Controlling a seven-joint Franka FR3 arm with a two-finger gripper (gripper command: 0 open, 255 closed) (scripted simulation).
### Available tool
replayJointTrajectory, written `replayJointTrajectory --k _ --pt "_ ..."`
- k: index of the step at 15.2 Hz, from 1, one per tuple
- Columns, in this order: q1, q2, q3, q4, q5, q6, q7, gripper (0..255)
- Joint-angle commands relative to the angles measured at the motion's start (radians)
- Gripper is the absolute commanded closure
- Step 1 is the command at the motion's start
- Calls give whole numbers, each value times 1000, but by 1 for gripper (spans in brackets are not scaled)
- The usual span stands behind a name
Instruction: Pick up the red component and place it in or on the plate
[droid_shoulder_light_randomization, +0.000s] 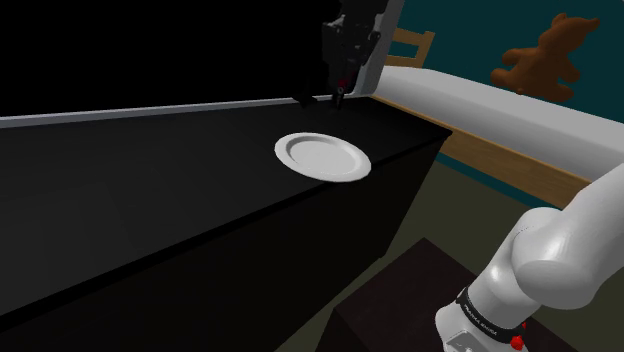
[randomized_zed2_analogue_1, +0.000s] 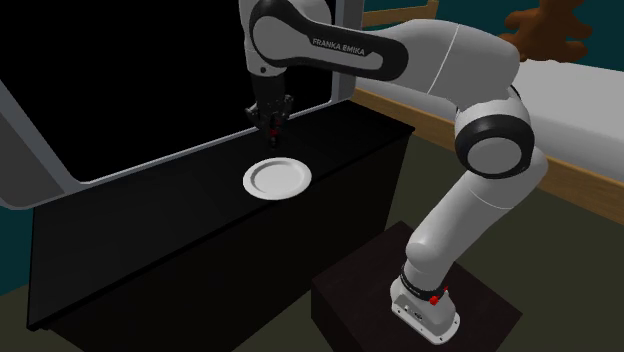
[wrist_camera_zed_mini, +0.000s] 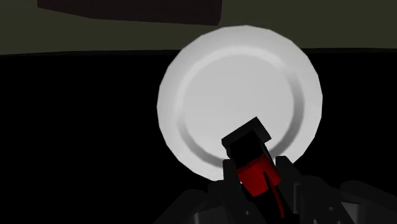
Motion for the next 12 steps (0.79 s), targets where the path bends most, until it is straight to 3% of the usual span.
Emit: replayJointTrajectory --k 1,12 --pt "3 -13 2 -39 5 26 5 255" --pt "8 -65 -2 -241 22 179 -3 255"
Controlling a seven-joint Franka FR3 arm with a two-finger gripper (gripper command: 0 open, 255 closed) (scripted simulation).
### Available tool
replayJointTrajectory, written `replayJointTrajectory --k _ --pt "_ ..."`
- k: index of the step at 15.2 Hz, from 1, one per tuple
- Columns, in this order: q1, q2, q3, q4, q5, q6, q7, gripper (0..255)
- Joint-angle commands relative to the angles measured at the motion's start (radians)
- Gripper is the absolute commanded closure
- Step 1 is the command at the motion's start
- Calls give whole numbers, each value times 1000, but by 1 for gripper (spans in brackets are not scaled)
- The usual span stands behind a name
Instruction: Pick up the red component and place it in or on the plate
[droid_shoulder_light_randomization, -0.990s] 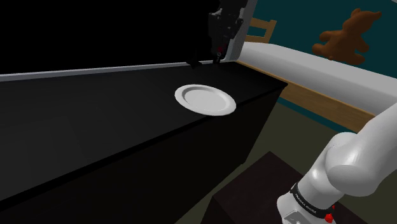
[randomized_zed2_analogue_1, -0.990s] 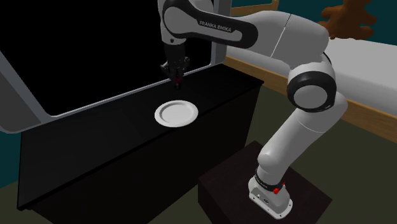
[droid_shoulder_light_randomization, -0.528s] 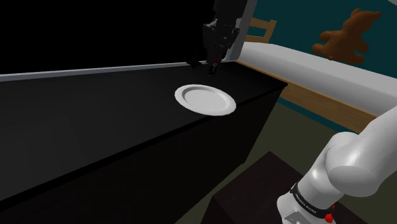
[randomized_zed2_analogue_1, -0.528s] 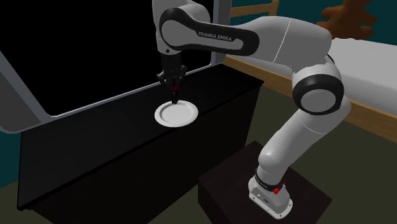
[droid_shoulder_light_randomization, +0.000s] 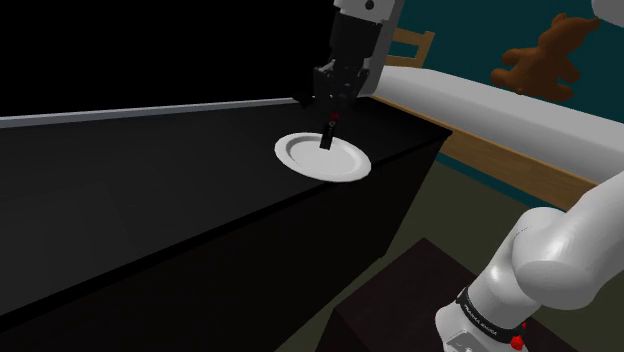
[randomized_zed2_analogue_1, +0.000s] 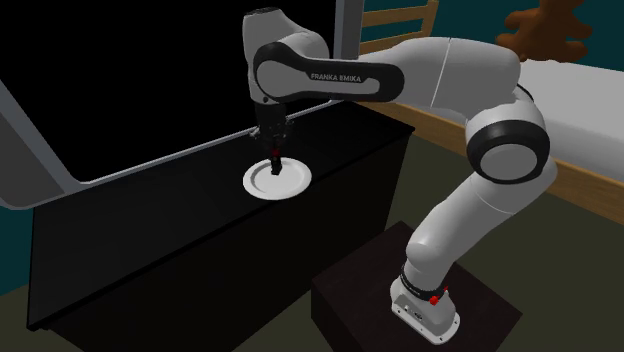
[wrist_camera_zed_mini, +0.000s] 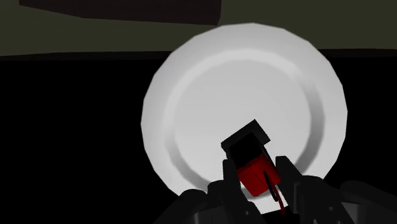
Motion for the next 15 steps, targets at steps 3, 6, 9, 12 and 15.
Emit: replayJointTrajectory --k 3,6,9,12,15 --pt "2 -12 0 -59 4 48 -2 255" --pt "2 -12 0 -59 4 48 -2 255" --pt "2 -12 0 -59 4 48 -2 255" --pt "2 -12 0 -59 4 48 -2 0" --pt "2 -12 0 -59 4 48 -2 0"
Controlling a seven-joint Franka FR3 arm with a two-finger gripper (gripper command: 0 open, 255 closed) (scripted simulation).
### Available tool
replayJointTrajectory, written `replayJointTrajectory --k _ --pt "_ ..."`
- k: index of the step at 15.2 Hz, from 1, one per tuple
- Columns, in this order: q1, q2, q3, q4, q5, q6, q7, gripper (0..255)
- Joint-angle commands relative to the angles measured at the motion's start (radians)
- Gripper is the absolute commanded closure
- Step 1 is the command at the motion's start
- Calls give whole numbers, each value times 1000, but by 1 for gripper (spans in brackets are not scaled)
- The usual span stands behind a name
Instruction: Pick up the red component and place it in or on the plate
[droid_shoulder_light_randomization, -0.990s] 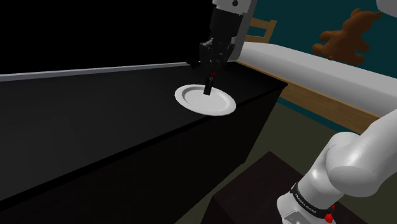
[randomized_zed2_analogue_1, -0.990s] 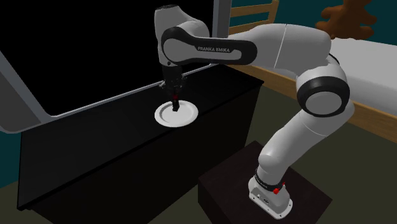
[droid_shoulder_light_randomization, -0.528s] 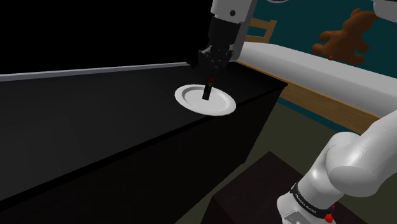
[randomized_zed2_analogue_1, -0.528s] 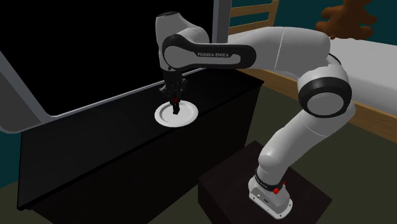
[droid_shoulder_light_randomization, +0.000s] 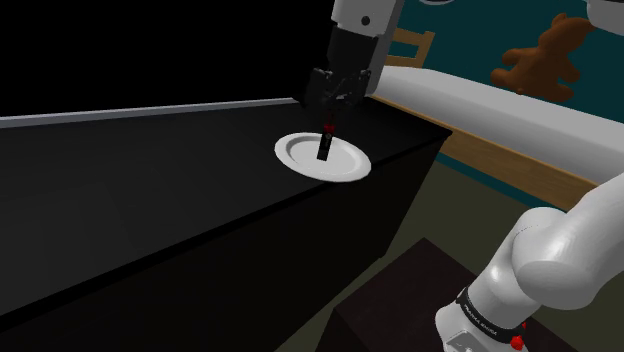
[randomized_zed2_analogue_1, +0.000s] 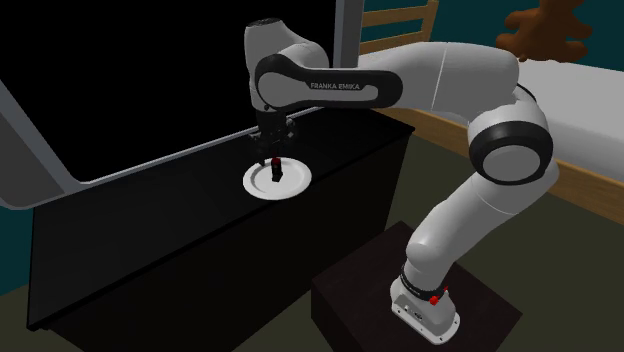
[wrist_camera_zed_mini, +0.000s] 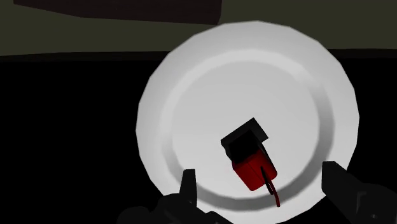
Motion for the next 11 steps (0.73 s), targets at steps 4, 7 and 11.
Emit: replayJointTrajectory --k 4,7,11 --pt "-2 20 1 122 -7 -102 6 0" --pt "-3 28 2 157 -9 -130 8 0" --pt "-3 28 2 157 -9 -130 8 0"
